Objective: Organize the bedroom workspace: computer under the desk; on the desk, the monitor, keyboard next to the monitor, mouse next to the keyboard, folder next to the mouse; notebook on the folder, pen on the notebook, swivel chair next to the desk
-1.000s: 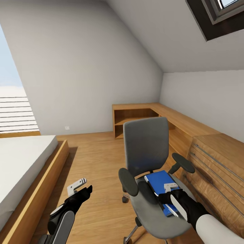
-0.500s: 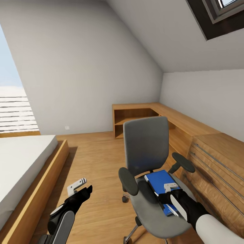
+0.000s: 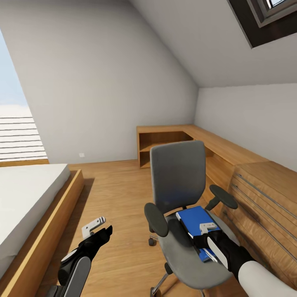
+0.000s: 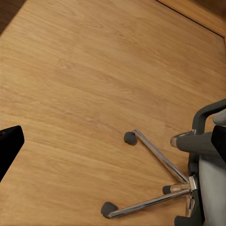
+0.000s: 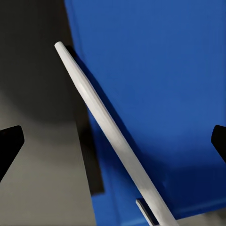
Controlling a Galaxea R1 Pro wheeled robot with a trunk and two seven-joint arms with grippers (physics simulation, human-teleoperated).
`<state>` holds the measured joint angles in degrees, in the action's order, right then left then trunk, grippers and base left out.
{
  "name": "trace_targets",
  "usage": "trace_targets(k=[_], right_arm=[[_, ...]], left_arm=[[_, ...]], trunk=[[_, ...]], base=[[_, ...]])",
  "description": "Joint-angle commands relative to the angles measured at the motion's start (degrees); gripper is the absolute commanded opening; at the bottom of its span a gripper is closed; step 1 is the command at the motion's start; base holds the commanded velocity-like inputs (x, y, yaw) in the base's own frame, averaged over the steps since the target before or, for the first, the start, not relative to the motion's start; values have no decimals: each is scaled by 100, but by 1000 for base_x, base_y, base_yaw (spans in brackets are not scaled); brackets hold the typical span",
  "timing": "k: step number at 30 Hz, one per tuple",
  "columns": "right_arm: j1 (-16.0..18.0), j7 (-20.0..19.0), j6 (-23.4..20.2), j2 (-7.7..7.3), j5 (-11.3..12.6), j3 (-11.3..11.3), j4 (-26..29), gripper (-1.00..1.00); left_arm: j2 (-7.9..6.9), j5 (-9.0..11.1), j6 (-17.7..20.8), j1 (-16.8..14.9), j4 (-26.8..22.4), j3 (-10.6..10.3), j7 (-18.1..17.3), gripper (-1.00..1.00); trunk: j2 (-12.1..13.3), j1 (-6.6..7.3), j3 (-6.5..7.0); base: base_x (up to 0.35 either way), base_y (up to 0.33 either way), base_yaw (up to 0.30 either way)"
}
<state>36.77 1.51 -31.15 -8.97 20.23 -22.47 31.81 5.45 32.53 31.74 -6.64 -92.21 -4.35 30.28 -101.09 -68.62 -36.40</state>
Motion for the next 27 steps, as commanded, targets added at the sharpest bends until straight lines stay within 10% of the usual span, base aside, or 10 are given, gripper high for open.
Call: trace_targets(k=[1, 27], right_arm=[[3, 16, -23, -8, 25, -38, 10, 100], [2, 16, -23, -8, 25, -38, 10, 100]], left_arm=[[0, 60, 8, -4, -8, -5, 57, 100], [0, 66, 9, -4, -8, -5, 65, 100]], trunk=[[-3, 0, -6], [-324, -175, -150]], base=[[0, 0, 0], [0, 0, 0]])
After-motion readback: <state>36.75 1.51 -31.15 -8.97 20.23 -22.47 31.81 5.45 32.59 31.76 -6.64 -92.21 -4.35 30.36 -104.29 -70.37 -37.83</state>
